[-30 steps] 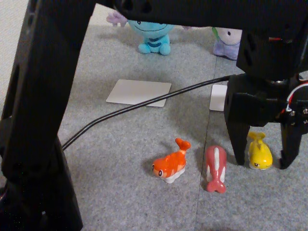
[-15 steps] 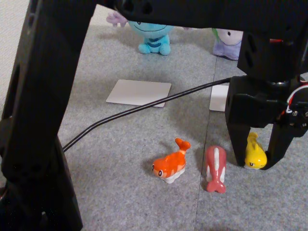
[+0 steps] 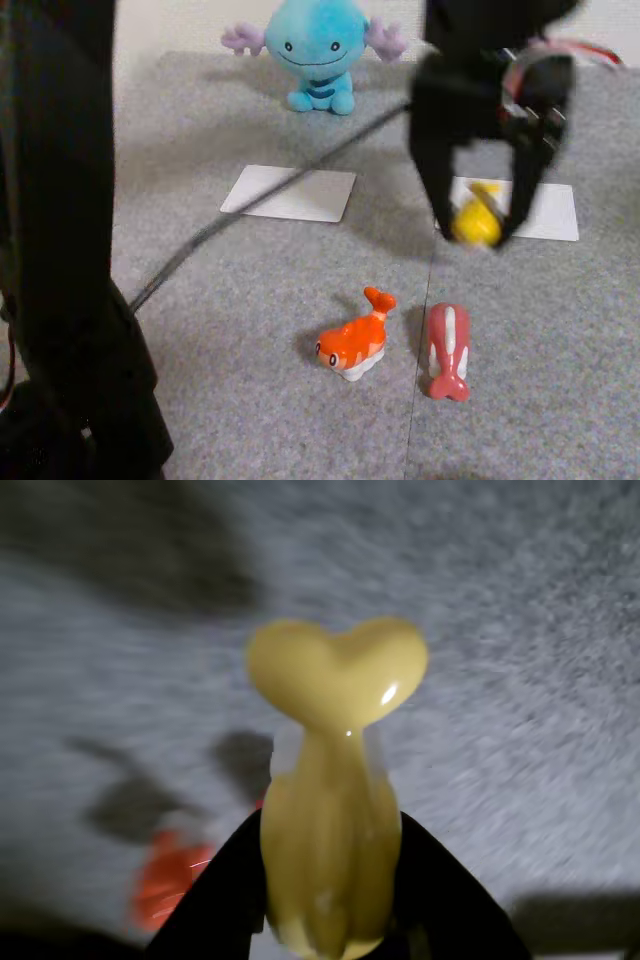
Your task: Wooper wants to eat egg sudhi, and Goomy wants to eat shrimp sushi
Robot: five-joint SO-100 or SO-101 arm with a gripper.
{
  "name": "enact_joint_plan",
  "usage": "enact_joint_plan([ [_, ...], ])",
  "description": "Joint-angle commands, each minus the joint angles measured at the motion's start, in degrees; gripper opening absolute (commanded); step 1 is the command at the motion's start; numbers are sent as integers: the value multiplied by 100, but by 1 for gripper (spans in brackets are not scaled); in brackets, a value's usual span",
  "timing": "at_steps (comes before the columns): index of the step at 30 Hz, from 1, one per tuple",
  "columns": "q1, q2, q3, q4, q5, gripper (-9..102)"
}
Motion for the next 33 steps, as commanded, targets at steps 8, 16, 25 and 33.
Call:
enact_joint_plan([
  [8,-2364,853,-220,229,2092,2],
  [16,-3577,686,-202,-325,3120,2],
  [25,-3533,-888,-211,-1107,3243,2],
  [33,-3560,-1002,-211,-1222,3208,4],
])
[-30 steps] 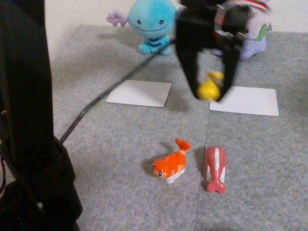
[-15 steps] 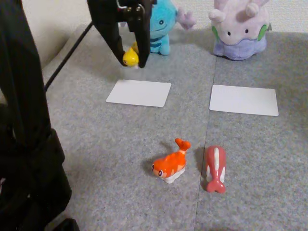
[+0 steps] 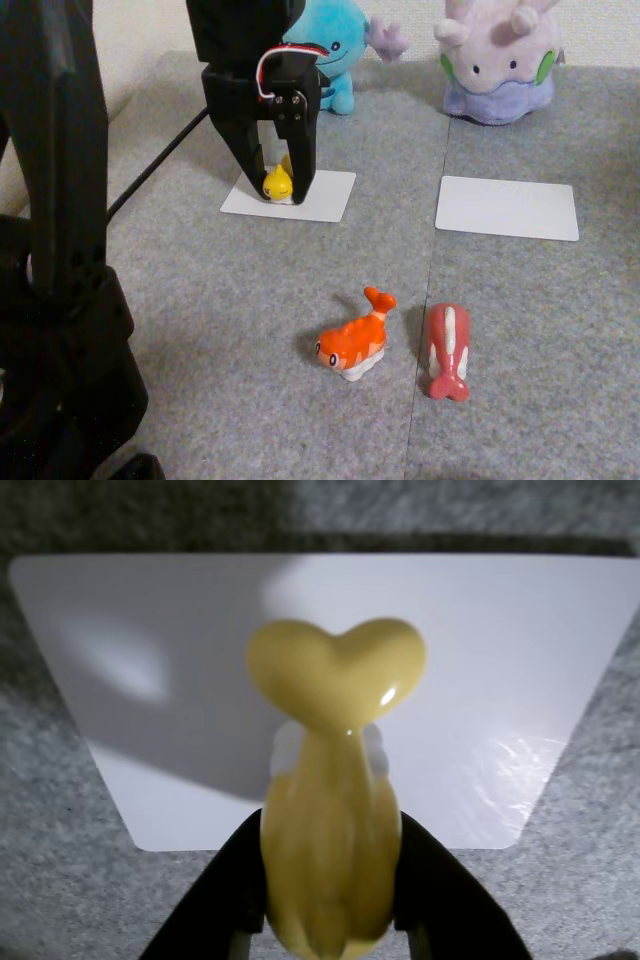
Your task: Wooper wants to eat egg sudhi, and Goomy wants to eat shrimp sushi
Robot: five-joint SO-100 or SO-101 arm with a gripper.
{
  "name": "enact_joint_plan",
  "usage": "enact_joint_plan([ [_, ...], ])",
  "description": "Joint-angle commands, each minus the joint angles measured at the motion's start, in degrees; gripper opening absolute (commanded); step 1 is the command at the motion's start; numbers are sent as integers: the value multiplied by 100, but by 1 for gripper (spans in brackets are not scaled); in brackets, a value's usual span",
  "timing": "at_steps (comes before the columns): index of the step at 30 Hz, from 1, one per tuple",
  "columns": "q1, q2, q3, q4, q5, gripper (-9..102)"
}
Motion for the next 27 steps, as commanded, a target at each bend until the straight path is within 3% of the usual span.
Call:
enact_joint_plan([
  [1,35,0,-211,-70,-9,8],
  [9,35,88,-211,26,44,34],
  [18,-44,1652,-220,404,44,36],
  [27,44,3208,-158,1652,-62,35],
])
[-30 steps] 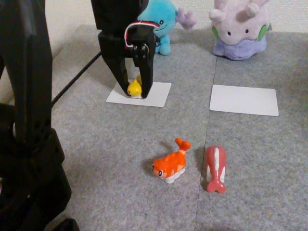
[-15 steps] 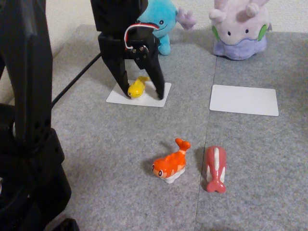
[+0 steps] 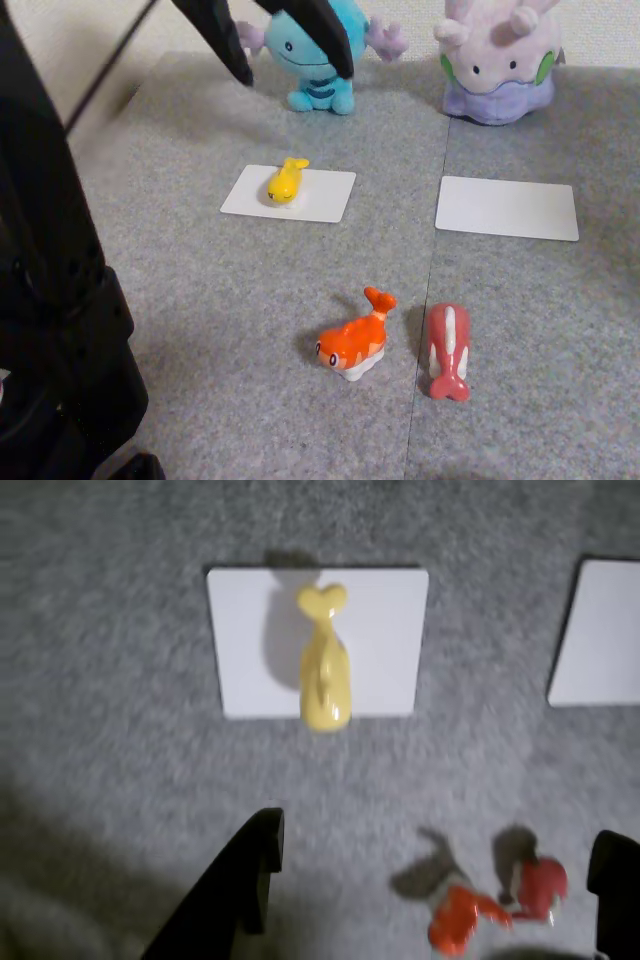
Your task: Wooper wants to eat egg sudhi, and Goomy wants to eat shrimp sushi
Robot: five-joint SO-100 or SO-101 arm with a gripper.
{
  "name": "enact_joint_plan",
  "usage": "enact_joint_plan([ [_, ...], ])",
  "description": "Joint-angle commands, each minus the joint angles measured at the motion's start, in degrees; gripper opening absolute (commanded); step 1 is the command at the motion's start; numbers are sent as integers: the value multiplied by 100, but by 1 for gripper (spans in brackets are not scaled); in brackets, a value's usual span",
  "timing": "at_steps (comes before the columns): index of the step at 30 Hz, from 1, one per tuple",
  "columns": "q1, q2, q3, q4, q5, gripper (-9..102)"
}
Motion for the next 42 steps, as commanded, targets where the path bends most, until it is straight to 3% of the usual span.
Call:
enact_joint_plan([
  [1,44,615,-149,448,-44,35],
  [5,26,949,-132,1143,-123,35],
  [14,782,2109,1688,1099,-932,35],
  [25,2232,3516,4315,18,-2250,35],
  [33,3261,3120,5493,-1107,-3023,35],
  [42,3797,1846,5748,-2206,-3226,35],
])
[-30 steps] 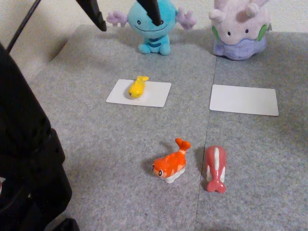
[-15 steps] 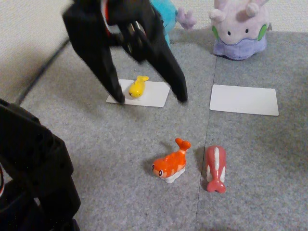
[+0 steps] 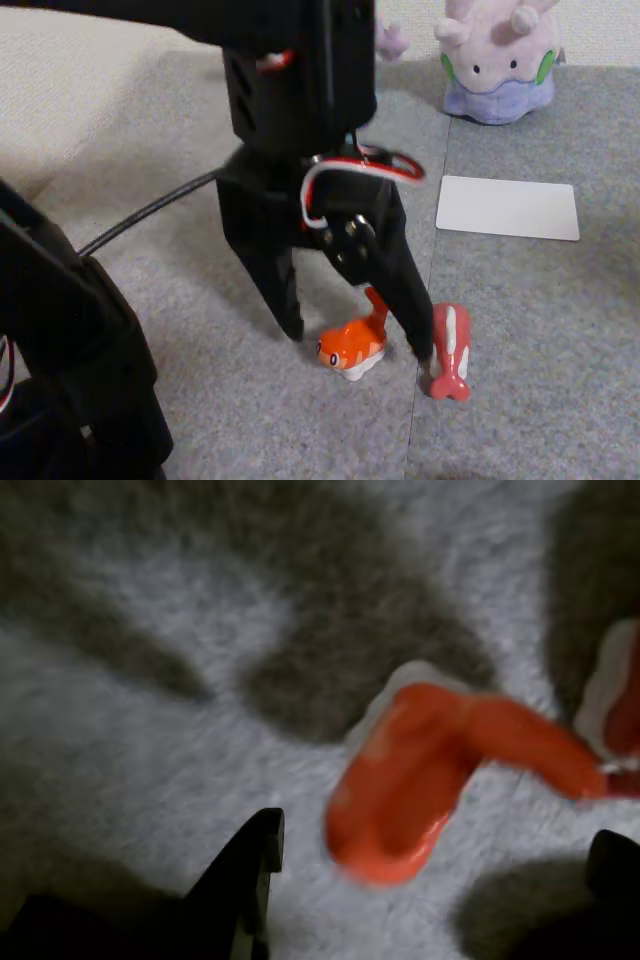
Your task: Wooper wants to eat egg sudhi, and Goomy wants to eat shrimp sushi
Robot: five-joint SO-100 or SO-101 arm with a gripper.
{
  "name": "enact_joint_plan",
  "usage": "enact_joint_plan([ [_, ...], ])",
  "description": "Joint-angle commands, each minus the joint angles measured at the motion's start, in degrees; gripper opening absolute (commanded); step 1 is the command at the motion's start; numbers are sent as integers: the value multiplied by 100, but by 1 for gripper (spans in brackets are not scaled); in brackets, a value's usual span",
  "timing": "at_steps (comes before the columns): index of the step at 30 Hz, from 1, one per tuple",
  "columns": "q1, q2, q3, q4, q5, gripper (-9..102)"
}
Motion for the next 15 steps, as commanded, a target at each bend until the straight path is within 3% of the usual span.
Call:
enact_joint_plan([
  [1,176,-352,-26,-387,9,35],
  [11,185,-1310,-26,-1151,114,17],
  [15,185,-1310,-35,-1151,132,4],
])
